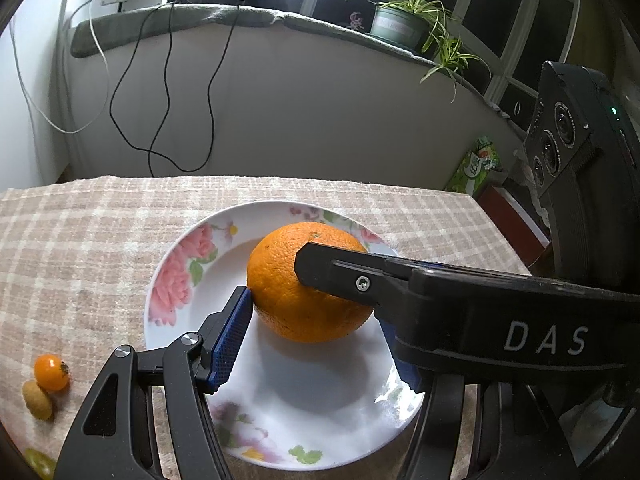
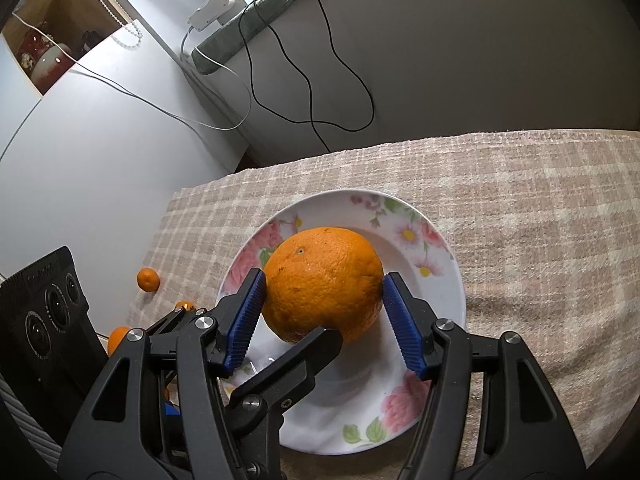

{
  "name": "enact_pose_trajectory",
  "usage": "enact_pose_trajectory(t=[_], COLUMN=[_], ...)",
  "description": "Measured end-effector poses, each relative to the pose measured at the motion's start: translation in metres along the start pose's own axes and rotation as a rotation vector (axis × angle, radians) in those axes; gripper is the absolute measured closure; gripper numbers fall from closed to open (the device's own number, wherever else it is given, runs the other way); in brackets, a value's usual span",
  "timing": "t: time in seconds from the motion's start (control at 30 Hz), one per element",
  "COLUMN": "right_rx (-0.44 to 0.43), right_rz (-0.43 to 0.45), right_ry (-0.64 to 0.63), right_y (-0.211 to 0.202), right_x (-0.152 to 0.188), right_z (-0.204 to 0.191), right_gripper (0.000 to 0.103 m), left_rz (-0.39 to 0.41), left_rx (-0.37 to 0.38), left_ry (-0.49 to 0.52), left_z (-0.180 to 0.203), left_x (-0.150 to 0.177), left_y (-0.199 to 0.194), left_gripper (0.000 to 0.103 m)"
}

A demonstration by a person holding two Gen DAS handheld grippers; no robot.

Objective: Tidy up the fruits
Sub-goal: 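Carry the large orange with the right gripper onto the white plate, then open the right gripper and withdraw it toward the remaining fruit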

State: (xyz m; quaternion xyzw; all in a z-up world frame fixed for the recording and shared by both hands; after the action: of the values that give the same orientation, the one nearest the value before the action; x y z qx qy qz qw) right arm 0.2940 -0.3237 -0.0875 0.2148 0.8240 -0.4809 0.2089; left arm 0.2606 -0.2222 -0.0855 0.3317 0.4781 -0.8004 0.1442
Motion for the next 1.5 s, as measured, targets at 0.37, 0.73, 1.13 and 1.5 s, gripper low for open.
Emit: enact_pose_trajectory(t=[0.37, 0.73, 1.13, 1.5], right_rx=[0.038, 0.079, 0.072, 0.109], right_rz=[0.050, 0.085, 0.144, 0.220], right_ry=[-0.049, -0.056, -0.065, -0.218], right_y=[-0.013, -0.033, -0.060, -0.082], right_x=[-0.005, -0.001, 0.019, 0.039], right_z=[-0.012, -0.015, -0.029, -0.065], right_gripper=[0.028, 0.024, 0.024, 0.017], left_rz=[0.006, 0.026, 0.069, 0.139], left_rx=[-0.025, -0.035, -0.070, -0.127], left_ry=[0.034, 0.027, 0.001, 0.002], left_z=[0.004, -0.002, -0.013, -0.017], left_x=[-0.003, 0.005, 0.021, 0.040], left_y=[-0.009, -0.031, -0.071, -0.115], left_gripper=[0.038, 0.038, 0.038, 0.032])
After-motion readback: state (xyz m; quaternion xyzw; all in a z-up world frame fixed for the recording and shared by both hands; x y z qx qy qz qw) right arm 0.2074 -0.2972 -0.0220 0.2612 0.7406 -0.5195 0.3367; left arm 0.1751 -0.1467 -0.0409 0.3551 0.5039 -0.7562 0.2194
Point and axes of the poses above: each gripper's, at about its wrist camera, not at the fingertips, and y roughly the way its jaws point, z to its right, x to its underside, the point moved 4 cm from there along y, roughly the way its jaws point, and after that the axes turned 4 degrees about -y, right-handed, at the moved point
